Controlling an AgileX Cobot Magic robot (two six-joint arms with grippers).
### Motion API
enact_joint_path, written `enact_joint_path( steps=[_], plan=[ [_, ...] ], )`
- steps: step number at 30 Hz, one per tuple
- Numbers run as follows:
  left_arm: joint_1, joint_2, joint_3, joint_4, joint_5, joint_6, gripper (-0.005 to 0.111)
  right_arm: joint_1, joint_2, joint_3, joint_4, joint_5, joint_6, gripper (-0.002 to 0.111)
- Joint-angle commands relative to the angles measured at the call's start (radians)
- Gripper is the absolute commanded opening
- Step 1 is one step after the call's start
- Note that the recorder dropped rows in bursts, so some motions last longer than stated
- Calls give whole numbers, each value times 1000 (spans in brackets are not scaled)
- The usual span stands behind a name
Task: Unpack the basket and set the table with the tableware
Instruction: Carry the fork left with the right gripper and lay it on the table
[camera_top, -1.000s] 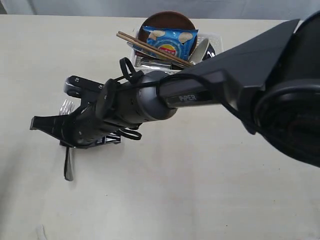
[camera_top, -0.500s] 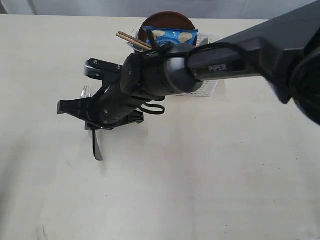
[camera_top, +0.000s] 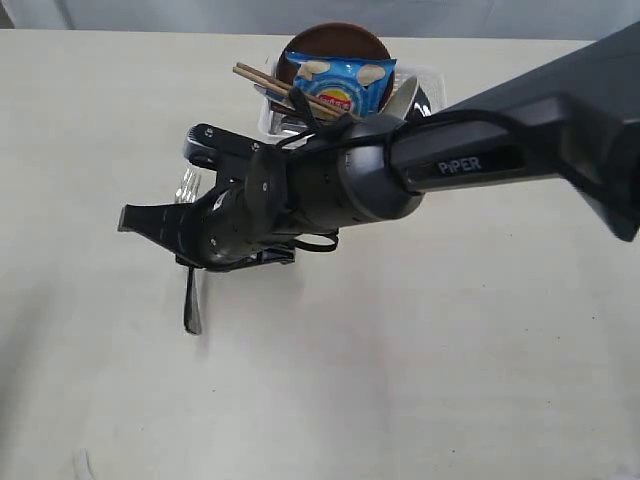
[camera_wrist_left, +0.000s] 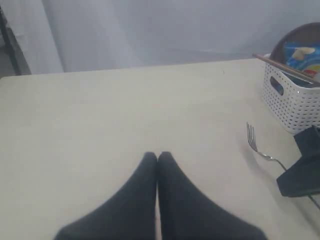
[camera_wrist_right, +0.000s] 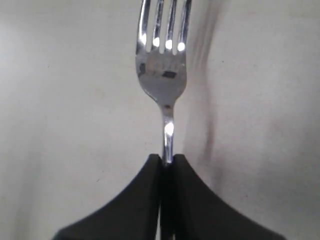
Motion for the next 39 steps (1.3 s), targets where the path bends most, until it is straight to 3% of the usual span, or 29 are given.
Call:
enact_joint_path(
  steps=[1, 4, 14, 19, 22, 24, 39],
  plan=[
    [1, -4, 4, -2, 0, 0, 0, -2, 0, 1, -7, 17, 4, 31],
    [1, -4, 4, -2, 0, 0, 0, -2, 0, 1, -7, 39, 4, 47],
    [1, -4, 4, -2, 0, 0, 0, -35, -60, -17, -127, 98, -3, 46],
    [1, -4, 4, -2, 0, 0, 0, -33, -56, -240, -399, 471, 70, 46],
    [1, -4, 4, -2, 0, 0, 0, 2, 23, -393, -641, 678, 270, 46],
    [1, -4, 4, -2, 0, 0, 0, 13, 81, -455, -670, 762, 288, 46],
    [1, -4, 4, -2, 0, 0, 0, 34, 214, -503, -669, 714, 318, 46]
  ],
)
